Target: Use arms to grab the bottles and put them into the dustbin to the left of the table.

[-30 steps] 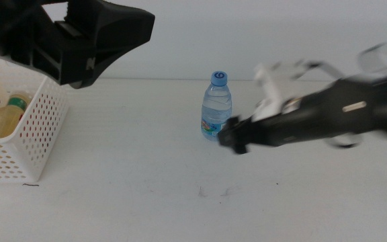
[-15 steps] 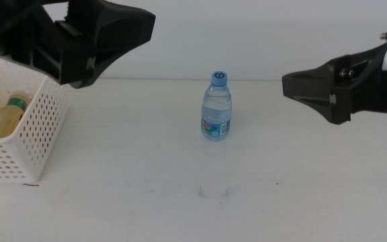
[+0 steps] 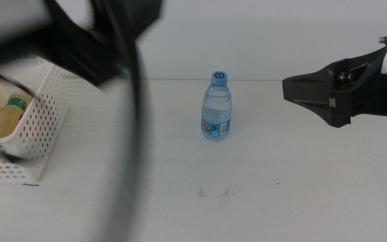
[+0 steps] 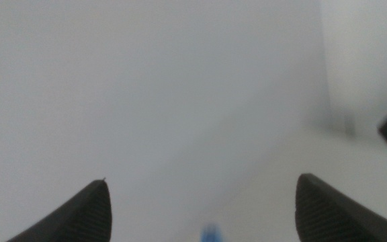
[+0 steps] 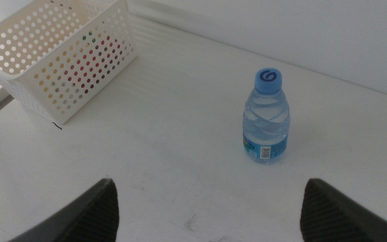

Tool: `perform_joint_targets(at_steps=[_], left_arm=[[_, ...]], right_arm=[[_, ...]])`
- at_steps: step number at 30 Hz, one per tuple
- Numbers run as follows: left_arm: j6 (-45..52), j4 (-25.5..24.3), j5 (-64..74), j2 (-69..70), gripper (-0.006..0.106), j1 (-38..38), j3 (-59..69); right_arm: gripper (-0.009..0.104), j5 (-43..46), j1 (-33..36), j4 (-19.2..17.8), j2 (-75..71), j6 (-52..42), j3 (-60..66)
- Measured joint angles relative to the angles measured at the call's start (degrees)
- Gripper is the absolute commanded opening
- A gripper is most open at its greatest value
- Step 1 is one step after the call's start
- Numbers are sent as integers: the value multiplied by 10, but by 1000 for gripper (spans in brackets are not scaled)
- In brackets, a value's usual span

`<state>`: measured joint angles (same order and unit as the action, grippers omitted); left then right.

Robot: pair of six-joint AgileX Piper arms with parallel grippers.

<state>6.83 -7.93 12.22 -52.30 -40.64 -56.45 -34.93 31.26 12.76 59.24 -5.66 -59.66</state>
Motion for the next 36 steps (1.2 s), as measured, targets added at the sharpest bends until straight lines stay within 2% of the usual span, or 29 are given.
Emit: perform_joint_targets(at_steps=[3, 5, 9, 17, 27, 36], left_arm=[[-8, 4, -302, -27, 94, 21, 170], [-6, 8, -417, -74, 94, 39, 256], [-35, 9, -484, -211, 94, 65, 334], [-75, 37, -727, -452, 94, 69, 334], [-100, 39, -754, -596, 94, 69, 202], [-101, 58, -682, -701, 94, 71, 25]], right_arm=[[77, -1, 0, 0, 0, 0, 0], [77, -1, 0, -1, 0, 0, 0], [77, -1, 0, -1, 0, 0, 0], [77, -1, 0, -1, 0, 0, 0], [77, -1, 0, -1, 0, 0, 0], [77, -1, 0, -1, 0, 0, 0]])
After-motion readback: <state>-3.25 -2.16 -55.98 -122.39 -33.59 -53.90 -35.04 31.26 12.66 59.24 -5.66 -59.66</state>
